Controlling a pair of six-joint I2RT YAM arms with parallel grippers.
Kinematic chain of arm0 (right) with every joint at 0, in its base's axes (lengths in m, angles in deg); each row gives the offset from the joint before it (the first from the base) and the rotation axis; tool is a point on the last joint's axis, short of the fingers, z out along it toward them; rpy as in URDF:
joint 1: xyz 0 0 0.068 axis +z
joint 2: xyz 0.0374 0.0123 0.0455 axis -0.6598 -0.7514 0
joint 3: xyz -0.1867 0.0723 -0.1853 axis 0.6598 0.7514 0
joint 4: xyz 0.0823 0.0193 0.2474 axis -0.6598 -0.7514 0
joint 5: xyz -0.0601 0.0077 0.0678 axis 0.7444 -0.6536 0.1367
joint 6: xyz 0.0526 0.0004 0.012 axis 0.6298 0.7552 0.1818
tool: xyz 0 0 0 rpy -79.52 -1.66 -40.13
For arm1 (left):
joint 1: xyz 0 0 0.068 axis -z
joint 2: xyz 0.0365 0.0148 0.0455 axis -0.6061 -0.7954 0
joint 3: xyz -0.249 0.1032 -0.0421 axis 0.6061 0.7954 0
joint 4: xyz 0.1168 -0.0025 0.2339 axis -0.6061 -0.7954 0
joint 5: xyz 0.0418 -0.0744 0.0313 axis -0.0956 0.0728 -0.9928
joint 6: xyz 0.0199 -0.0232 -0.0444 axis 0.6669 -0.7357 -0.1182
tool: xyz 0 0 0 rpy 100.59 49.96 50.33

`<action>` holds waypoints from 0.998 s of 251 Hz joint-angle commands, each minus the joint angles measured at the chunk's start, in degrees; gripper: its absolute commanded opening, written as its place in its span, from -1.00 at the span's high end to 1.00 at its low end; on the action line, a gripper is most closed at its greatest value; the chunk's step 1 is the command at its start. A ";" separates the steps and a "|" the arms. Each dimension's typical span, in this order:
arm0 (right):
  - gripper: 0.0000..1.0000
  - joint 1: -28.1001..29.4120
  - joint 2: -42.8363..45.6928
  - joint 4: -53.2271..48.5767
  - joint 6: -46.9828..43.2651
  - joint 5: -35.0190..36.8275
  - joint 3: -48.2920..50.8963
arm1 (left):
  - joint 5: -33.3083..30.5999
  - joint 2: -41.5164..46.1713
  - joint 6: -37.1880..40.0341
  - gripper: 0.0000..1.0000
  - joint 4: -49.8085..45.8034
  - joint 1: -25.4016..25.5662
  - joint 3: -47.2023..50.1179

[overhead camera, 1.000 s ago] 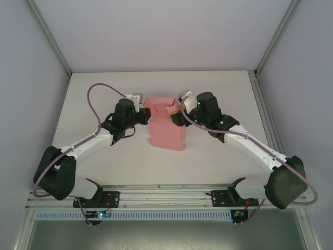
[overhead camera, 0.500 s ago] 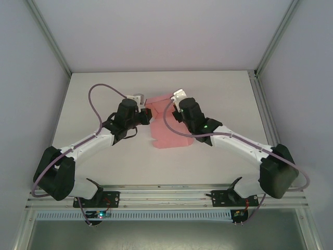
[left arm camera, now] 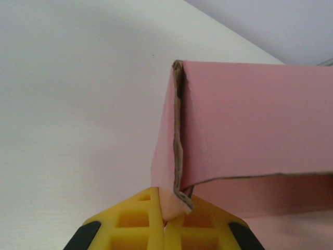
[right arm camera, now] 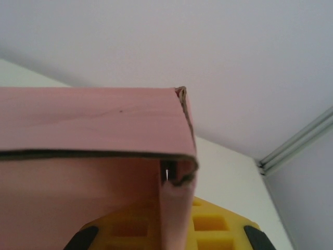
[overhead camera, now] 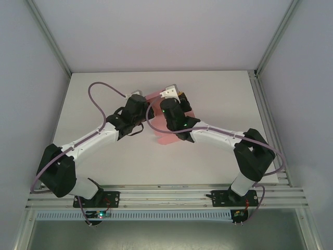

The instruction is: Assemble paper box

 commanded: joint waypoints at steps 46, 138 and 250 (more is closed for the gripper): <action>1.00 -1.59 -5.01 8.31 -8.86 15.95 -1.32 | -6.11 0.01 -6.59 1.00 -5.15 1.32 -1.89; 0.96 -0.88 -6.70 13.55 -11.93 18.93 -0.57 | -25.81 -2.69 -15.71 1.00 -26.04 3.64 -9.59; -0.18 -2.32 4.47 -3.87 2.20 -22.67 3.99 | -16.93 -1.06 -3.02 1.00 -11.72 3.65 -5.16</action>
